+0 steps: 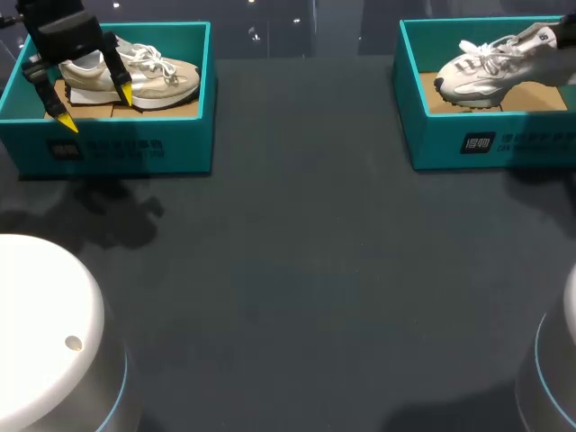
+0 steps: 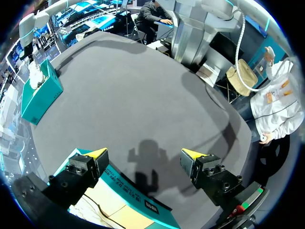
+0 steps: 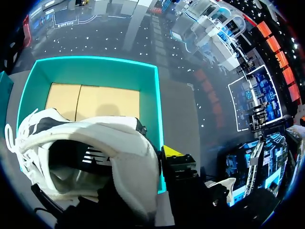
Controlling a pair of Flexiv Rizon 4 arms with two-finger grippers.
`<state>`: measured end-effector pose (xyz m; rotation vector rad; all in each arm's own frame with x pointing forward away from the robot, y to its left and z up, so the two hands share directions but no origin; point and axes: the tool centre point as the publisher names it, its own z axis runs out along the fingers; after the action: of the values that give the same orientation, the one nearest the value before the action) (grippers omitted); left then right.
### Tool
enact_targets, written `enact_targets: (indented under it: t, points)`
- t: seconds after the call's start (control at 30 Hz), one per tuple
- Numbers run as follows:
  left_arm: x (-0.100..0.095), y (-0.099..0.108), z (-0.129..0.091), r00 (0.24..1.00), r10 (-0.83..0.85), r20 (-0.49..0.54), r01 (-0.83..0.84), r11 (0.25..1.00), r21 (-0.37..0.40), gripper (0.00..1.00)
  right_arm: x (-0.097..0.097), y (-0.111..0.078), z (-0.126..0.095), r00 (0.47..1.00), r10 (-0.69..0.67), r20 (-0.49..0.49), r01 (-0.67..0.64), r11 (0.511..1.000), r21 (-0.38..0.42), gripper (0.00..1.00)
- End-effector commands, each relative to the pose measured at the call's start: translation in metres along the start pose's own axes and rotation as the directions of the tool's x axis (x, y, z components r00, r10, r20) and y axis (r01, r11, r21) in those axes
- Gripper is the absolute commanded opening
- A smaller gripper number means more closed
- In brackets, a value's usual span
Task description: Take the shoe out of the shoebox, open the shoe tongue, remove and reinsert the insole, then place the shoe into the shoebox
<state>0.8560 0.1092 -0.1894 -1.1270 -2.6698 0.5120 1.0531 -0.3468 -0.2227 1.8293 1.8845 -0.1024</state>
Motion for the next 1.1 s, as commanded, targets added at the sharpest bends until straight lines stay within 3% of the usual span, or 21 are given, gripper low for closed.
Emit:
enact_targets:
  t: [0.03,0.3,1.1]
  points:
    - [0.001,0.000,0.000,1.000,0.001,0.000,-0.001,1.000,-0.003,1.00,0.004,-0.009,0.011,1.000,0.019,-0.006,-0.019,1.000,0.021,0.00]
    - [0.001,0.000,0.000,1.000,0.001,0.000,-0.001,1.000,-0.003,1.00,0.014,-0.029,0.026,0.999,0.039,-0.013,-0.038,0.998,0.056,0.00]
    - [0.001,0.000,0.000,1.000,0.001,0.000,-0.001,1.000,-0.003,1.00,0.054,-0.058,0.064,0.998,0.058,-0.041,-0.053,0.993,0.109,0.00]
